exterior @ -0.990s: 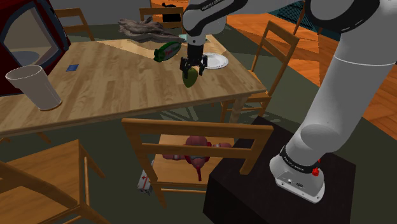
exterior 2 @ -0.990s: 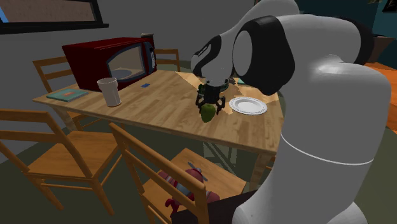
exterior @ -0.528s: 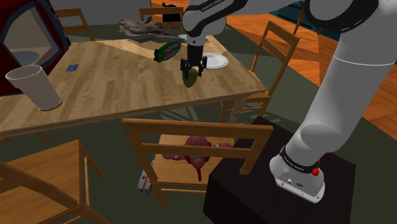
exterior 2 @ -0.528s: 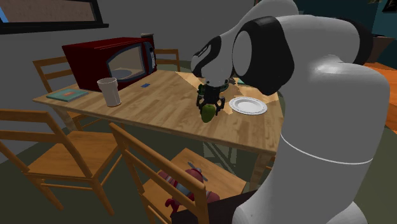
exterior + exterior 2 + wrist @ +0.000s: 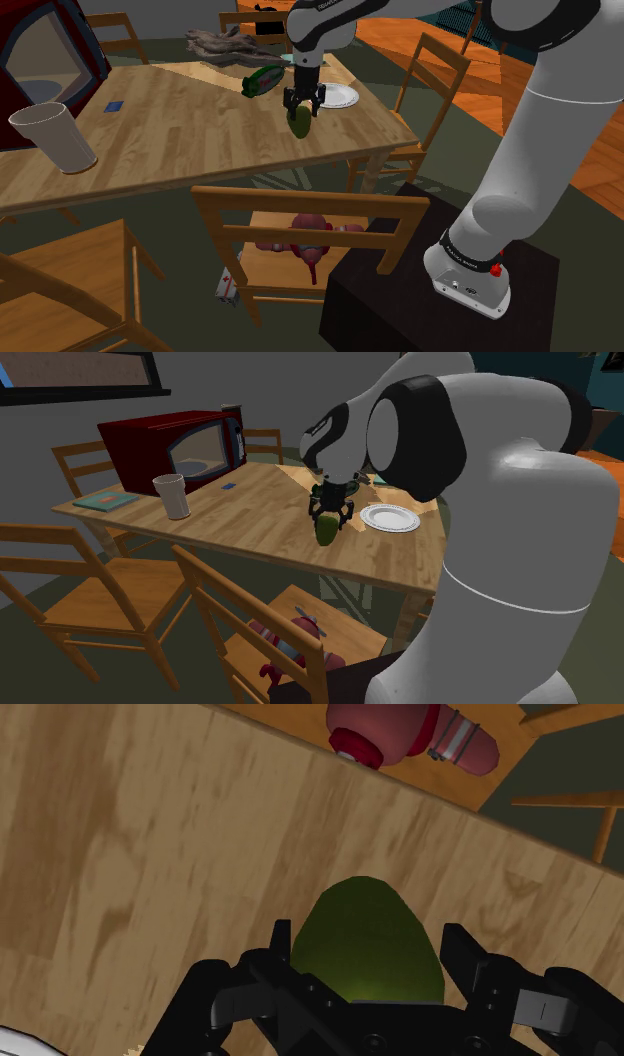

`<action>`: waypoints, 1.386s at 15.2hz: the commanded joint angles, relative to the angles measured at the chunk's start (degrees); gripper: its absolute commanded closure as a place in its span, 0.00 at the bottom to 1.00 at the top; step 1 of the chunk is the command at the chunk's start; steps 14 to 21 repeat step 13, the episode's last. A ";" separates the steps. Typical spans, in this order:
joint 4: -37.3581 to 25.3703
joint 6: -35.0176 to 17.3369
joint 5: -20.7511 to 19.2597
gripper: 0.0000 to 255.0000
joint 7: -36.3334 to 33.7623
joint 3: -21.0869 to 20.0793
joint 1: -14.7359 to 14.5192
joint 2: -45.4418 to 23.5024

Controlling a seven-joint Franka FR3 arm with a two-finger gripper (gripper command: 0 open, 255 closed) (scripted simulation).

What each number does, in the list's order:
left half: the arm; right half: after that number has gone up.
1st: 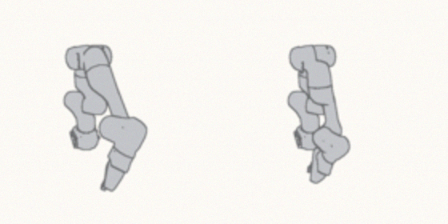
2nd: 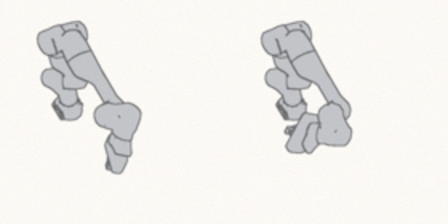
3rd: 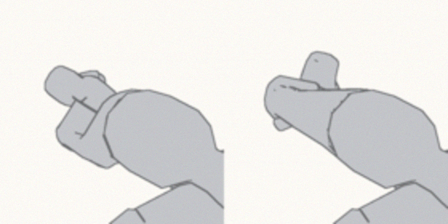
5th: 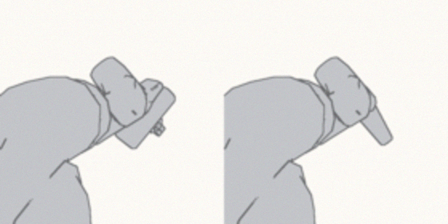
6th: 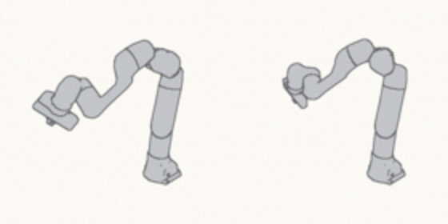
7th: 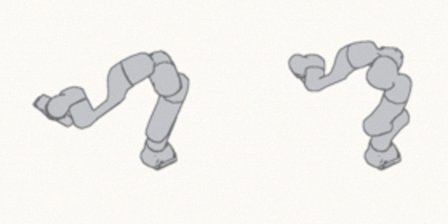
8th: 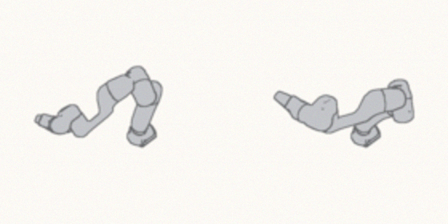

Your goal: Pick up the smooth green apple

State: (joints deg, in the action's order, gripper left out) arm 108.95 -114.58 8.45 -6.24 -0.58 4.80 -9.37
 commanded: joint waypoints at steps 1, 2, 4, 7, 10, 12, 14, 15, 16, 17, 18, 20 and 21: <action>-0.87 1.30 -0.08 1.00 -0.13 0.03 0.04 0.42; -1.34 2.00 -0.12 1.00 -0.22 0.04 0.05 0.65; -2.33 3.43 -0.20 1.00 -0.41 0.06 0.06 1.09; -3.92 5.57 -0.31 1.00 -0.69 0.09 0.09 1.67; -5.64 7.74 -0.40 1.00 -0.96 0.11 0.11 2.14; -6.32 8.58 -0.44 1.00 -1.07 0.12 0.12 2.30; -6.32 8.58 -0.44 1.00 -1.07 0.12 0.12 2.30; -6.32 8.58 -0.44 1.00 -1.07 0.12 0.12 2.30; -6.32 8.58 -0.44 1.00 -1.07 0.12 0.12 2.30; -6.32 8.58 -0.44 1.00 -1.07 0.12 0.12 2.30; -6.32 8.58 -0.44 1.00 -1.07 0.12 0.12 2.30; -6.32 8.58 -0.44 1.00 -1.07 0.12 0.12 2.30; -6.32 8.58 -0.44 1.00 -1.07 0.12 0.12 2.30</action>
